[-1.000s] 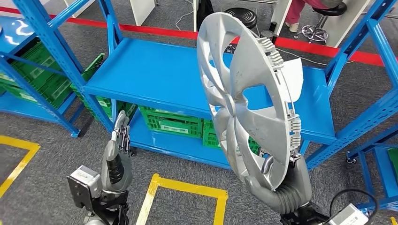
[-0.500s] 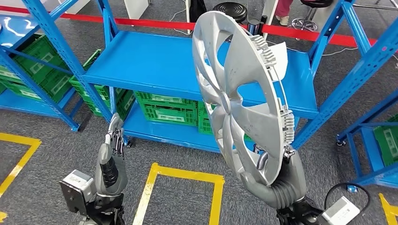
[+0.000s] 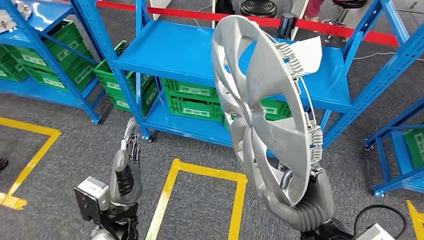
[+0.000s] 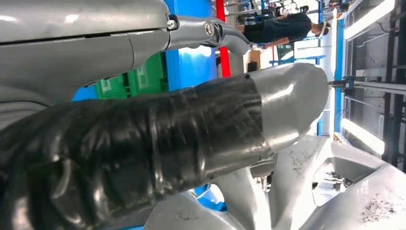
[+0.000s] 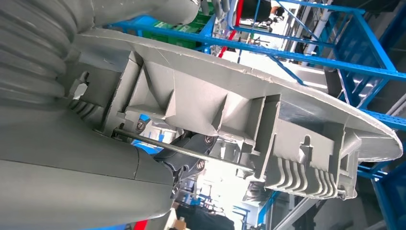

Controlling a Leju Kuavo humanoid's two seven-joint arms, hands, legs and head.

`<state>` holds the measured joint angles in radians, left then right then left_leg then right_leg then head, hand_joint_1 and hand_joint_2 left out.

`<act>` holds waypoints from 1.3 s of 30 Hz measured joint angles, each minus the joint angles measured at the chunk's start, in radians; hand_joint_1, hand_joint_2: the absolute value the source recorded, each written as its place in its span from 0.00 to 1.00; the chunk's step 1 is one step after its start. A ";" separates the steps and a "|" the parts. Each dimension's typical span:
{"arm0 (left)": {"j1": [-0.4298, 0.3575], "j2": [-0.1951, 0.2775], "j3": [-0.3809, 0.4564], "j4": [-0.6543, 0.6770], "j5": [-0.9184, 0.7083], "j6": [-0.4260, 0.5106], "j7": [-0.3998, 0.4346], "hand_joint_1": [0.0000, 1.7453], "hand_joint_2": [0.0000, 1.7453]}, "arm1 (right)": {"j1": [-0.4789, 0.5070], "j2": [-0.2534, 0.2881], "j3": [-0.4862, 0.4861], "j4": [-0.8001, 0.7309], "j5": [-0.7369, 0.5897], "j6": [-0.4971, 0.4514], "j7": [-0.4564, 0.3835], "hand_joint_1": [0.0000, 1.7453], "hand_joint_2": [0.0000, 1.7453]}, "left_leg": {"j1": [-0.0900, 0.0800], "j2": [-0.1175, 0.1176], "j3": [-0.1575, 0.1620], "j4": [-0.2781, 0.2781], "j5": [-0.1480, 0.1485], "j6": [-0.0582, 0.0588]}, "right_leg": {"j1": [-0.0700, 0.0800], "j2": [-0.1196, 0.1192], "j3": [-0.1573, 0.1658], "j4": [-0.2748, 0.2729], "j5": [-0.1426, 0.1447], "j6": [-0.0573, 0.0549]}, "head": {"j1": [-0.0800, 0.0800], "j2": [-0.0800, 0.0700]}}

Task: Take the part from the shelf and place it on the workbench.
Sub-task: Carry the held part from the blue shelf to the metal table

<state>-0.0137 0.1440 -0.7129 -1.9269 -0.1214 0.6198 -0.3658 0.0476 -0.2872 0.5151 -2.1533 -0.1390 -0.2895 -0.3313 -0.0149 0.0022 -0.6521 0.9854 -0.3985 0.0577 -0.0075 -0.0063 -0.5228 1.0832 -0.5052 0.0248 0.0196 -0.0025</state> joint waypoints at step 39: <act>0.004 0.003 0.004 0.003 0.009 0.000 -0.004 0.00 0.00 | -0.020 0.007 0.025 -0.004 0.016 0.010 -0.003 1.00 1.00 | 0.018 -0.001 -0.070 0.158 -0.125 -0.056 | -0.001 -0.010 0.016 -0.132 0.040 -0.032 | -0.012 0.000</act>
<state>-0.0096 0.1466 -0.7088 -1.9244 -0.1122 0.6195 -0.3698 0.0279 -0.2806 0.5401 -2.1571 -0.1230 -0.2796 -0.3342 0.0026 0.0014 -0.7226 1.1438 -0.5238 0.0016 -0.0087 -0.0165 -0.5065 0.9510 -0.4648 -0.0070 0.0081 -0.0026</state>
